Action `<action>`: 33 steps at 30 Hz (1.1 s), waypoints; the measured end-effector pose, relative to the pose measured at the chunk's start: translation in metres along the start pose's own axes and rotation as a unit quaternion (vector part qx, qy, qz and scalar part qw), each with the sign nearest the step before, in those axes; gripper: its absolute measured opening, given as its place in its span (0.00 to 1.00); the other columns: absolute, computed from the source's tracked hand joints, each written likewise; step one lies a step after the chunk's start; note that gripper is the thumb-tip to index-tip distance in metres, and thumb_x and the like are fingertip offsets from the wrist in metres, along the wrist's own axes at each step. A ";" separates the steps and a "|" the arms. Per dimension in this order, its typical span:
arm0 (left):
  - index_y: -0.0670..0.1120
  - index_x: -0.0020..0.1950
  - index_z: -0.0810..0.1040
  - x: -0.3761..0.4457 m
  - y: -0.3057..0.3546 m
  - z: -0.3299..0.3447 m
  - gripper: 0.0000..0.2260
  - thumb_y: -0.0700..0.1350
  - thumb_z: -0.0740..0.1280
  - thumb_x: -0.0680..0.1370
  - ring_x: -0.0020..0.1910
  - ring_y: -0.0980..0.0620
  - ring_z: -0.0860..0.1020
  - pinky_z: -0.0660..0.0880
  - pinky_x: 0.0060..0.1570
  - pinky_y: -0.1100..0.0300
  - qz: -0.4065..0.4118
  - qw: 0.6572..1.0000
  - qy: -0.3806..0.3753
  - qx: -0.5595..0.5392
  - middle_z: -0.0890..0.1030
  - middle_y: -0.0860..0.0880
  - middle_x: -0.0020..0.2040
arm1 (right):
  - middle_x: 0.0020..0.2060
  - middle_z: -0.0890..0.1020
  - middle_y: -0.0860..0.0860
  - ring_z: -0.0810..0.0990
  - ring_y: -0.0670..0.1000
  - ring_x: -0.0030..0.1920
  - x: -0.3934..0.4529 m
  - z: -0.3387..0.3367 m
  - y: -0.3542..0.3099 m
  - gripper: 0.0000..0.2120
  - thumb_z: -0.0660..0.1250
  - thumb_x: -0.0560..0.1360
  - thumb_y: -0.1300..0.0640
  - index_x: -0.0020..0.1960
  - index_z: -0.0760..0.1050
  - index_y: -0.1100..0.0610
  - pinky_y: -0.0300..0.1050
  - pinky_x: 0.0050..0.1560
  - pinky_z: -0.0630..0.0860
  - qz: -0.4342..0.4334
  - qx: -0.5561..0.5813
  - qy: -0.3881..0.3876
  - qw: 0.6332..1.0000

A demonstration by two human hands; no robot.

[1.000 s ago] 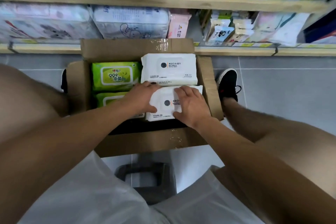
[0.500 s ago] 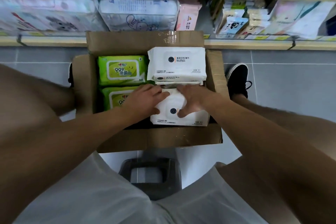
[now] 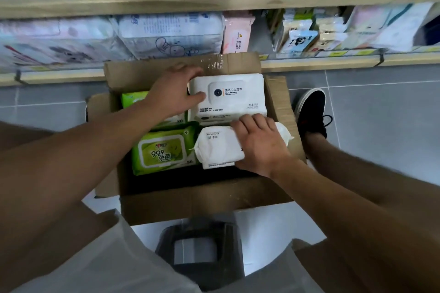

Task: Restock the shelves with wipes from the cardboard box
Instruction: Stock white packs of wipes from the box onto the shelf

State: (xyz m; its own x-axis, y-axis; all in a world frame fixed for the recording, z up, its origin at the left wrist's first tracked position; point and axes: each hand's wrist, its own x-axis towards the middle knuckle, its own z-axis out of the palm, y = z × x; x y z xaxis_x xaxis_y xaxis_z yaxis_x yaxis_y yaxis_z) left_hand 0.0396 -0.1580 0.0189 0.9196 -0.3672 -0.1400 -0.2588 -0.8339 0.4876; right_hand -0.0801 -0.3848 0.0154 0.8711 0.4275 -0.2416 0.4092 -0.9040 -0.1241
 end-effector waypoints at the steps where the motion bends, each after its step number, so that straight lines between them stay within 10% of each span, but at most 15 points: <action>1: 0.47 0.69 0.71 0.010 0.004 0.003 0.30 0.57 0.69 0.69 0.60 0.42 0.74 0.72 0.60 0.49 0.002 1.000 -0.017 0.024 0.75 0.41 0.63 | 0.55 0.74 0.54 0.71 0.59 0.55 -0.002 0.005 0.003 0.41 0.76 0.55 0.43 0.64 0.69 0.56 0.54 0.56 0.68 0.011 0.006 0.015 1.000; 13: 0.48 0.64 0.73 0.045 0.022 0.046 0.36 0.62 0.76 0.60 0.57 0.44 0.72 0.72 0.55 0.53 -0.022 0.984 -0.151 0.094 0.71 0.45 0.59 | 0.58 0.76 0.55 0.73 0.59 0.56 -0.008 0.037 0.014 0.41 0.74 0.58 0.42 0.66 0.68 0.57 0.56 0.63 0.66 0.020 0.039 0.056 0.998; 19: 0.50 0.56 0.74 0.035 0.018 0.050 0.27 0.53 0.79 0.62 0.51 0.49 0.74 0.68 0.44 0.59 -0.042 0.978 -0.188 -0.075 0.73 0.49 0.53 | 0.59 0.76 0.55 0.74 0.59 0.58 -0.019 0.045 0.014 0.38 0.74 0.61 0.43 0.67 0.69 0.57 0.56 0.63 0.65 -0.020 0.026 0.070 0.997; 26: 0.54 0.67 0.69 0.042 0.032 0.049 0.40 0.56 0.79 0.58 0.54 0.52 0.76 0.75 0.54 0.56 -0.101 0.948 -0.299 -0.049 0.76 0.55 0.61 | 0.63 0.75 0.54 0.73 0.58 0.62 -0.021 0.046 0.022 0.38 0.73 0.63 0.41 0.69 0.68 0.55 0.55 0.67 0.62 -0.022 0.026 0.038 0.999; 33: 0.49 0.63 0.71 0.026 0.043 0.027 0.41 0.59 0.78 0.54 0.54 0.46 0.76 0.75 0.52 0.53 -0.042 0.984 -0.154 0.079 0.78 0.48 0.58 | 0.61 0.75 0.53 0.73 0.58 0.59 -0.012 0.037 0.013 0.47 0.75 0.58 0.43 0.73 0.62 0.49 0.55 0.64 0.65 0.010 0.025 0.036 0.999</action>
State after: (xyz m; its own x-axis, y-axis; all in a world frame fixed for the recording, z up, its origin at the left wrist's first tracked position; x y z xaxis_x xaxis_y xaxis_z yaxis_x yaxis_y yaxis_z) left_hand 0.0443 -0.2143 0.0125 0.8129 -0.3821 -0.4395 -0.2516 -0.9110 0.3267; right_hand -0.0953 -0.4014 -0.0190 0.8973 0.4052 -0.1751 0.3781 -0.9102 -0.1689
